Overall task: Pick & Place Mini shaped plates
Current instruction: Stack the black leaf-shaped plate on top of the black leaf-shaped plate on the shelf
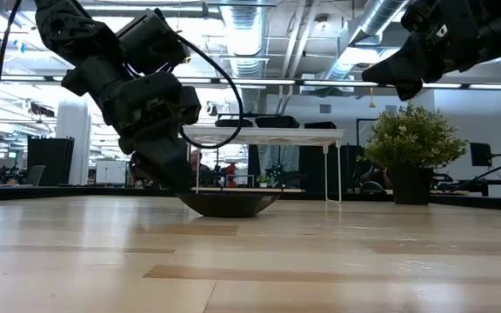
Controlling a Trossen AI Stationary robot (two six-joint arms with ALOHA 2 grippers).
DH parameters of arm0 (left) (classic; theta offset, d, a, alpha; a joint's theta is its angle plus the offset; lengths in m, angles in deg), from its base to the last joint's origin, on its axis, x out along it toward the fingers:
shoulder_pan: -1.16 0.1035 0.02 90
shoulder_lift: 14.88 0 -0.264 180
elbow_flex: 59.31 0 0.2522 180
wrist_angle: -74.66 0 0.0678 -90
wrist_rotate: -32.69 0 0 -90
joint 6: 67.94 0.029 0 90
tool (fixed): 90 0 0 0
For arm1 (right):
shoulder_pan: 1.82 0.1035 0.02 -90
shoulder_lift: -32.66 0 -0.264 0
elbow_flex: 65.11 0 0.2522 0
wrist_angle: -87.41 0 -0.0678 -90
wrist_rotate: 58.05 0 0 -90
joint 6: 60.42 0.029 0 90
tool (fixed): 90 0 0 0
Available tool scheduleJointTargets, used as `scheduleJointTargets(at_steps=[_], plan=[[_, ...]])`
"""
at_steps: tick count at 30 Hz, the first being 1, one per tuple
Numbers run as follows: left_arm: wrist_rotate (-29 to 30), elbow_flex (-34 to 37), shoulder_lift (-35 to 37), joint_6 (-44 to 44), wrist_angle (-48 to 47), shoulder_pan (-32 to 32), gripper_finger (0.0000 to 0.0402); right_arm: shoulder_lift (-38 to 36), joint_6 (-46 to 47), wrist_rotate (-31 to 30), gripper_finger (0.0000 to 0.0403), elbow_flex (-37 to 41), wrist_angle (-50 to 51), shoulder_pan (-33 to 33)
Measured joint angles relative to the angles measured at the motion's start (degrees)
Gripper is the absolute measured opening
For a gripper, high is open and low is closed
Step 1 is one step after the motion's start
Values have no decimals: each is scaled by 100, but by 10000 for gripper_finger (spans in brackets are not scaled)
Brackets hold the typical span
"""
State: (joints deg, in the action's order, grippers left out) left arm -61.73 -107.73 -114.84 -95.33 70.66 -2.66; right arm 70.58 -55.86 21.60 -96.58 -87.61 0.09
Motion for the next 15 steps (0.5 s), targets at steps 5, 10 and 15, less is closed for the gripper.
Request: scheduleJointTargets(at_steps=[5, 10, 15], plan=[[10, 0, 2, 9, 206, -45, 159, 0, 2, 0, 6, 0, -2, 0], [37, 0, 2, 9, 194, -72, 159, 0, 0, 0, 6, 0, -2, 0], [178, 0, 2, 11, 192, -72, 159, 0, 0, 0, 6, 0, -10, 0]])
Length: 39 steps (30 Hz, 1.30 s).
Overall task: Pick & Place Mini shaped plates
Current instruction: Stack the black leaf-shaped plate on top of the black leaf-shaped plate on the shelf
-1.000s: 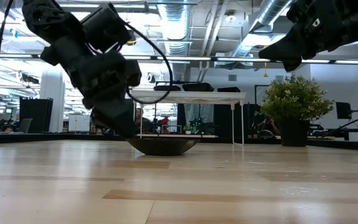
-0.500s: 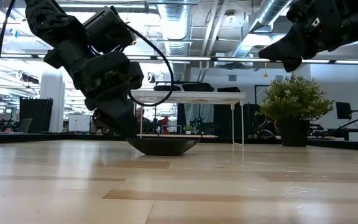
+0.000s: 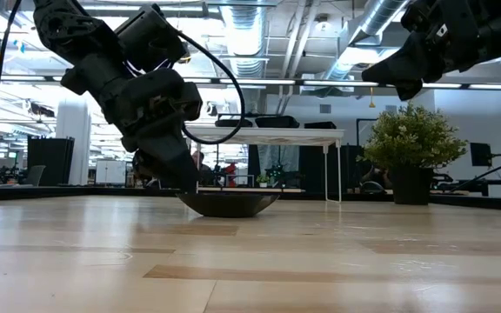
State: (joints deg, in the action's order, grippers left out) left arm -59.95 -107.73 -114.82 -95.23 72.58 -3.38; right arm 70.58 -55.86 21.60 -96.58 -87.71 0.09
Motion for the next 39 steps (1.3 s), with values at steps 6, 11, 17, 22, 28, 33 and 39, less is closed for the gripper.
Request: scheduleJointTargets(at_steps=[6, 11, 17, 22, 28, 33, 39], plan=[[5, 0, -28, 0, 16, 0, 159, 2, 0, 0, 6, 0, -16, 0], [-176, -86, -403, 0, 20, 35, 159, 2, 1, 0, 6, 0, -18, 0], [-468, -162, -475, -2, 23, 170, 159, 2, 1, 0, 6, 0, -2, 0], [-486, -162, -470, 0, 20, 162, 159, 2, 0, 0, 6, 0, 69, 0], [-684, -162, -470, 34, -9, 163, 150, 2, 0, 0, 6, 0, 90, 0], [-690, -162, -470, 173, -9, 168, 106, 2, 0, 0, 6, 0, 89, 0], [-1134, -162, -470, 686, -7, 164, 50, 2, 0, 0, 6, 0, 95, 0]])
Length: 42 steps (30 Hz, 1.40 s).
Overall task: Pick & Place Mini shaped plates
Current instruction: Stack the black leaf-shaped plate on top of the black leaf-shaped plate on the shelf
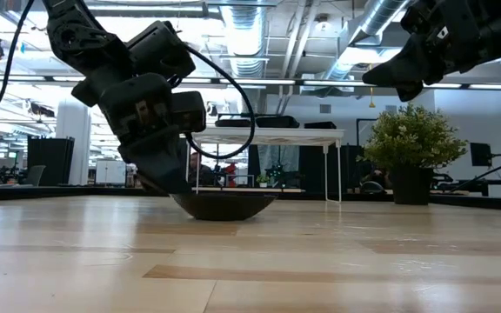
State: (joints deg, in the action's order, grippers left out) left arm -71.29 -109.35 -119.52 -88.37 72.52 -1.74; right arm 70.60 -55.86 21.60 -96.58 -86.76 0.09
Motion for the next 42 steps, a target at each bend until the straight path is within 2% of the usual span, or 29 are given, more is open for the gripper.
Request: scheduleJointTargets(at_steps=[6, 13, 17, 19, 24, 30, 33, 35, 38, 42], plan=[[-6, 0, 0, 461, 39, 2, 9, 0, 0, 0, 6, 0, 0, 0], [68, -21, 40, 1065, 39, 2, 10, 0, 2, 0, 6, 0, 24, 0], [432, -123, 331, 1570, 38, -1, 8, 0, 2, 0, 6, 0, -1, -2], [822, -125, 648, 1856, 28, -2, 10, 0, 1, 0, 6, 0, -72, -2], [2296, -122, 1867, 2505, -25, 0, 8, 0, 2, 0, 6, -2, -152, -2], [2890, -125, 3692, 4306, -158, 132, 11, 0, 2, 0, 6, -2, -133, -2], [3647, -231, 4256, 4998, -101, 499, 8, 0, 2, -2, 6, -2, -131, -2], [3863, -330, 4437, 5347, -108, 904, 7, 0, 2, -4, 6, -2, -135, -11], [3668, -546, 4413, 5719, -197, 1641, 8, 0, 2, -4, 6, -2, -152, -15], [3049, -1036, 4005, 6182, -751, 2572, 7, 0, 4, -7, 6, -2, -153, -13]])
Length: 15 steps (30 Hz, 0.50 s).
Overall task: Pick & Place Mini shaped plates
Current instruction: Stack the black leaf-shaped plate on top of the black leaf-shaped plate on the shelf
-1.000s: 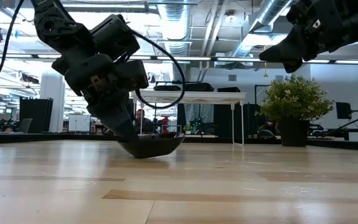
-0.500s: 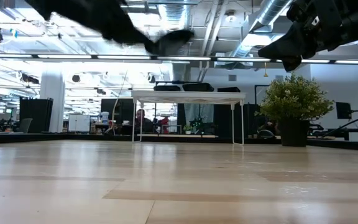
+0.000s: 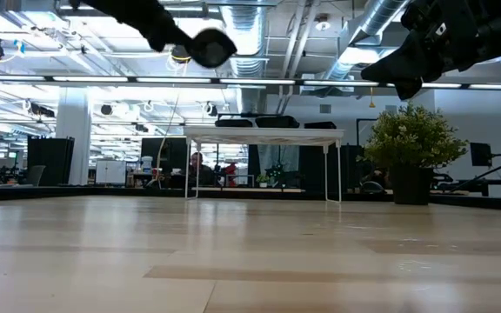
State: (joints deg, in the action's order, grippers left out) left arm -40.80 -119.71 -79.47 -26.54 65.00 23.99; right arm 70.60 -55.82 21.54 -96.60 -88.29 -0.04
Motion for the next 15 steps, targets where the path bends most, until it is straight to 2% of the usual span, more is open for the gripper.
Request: scheduleJointTargets(at_steps=[6, 11, 15], plan=[[-1060, -1074, -951, 956, -1074, 859, 8, 0, 0, -9, 6, 0, 2, -1], [-1693, -1951, -1730, 1839, -1686, 1142, 8, 0, -2, -17, 6, 0, 0, -2], [-2141, -2374, -2190, 2096, -2041, 1297, 8, 0, -20, -17, 6, 0, 2, -8]])
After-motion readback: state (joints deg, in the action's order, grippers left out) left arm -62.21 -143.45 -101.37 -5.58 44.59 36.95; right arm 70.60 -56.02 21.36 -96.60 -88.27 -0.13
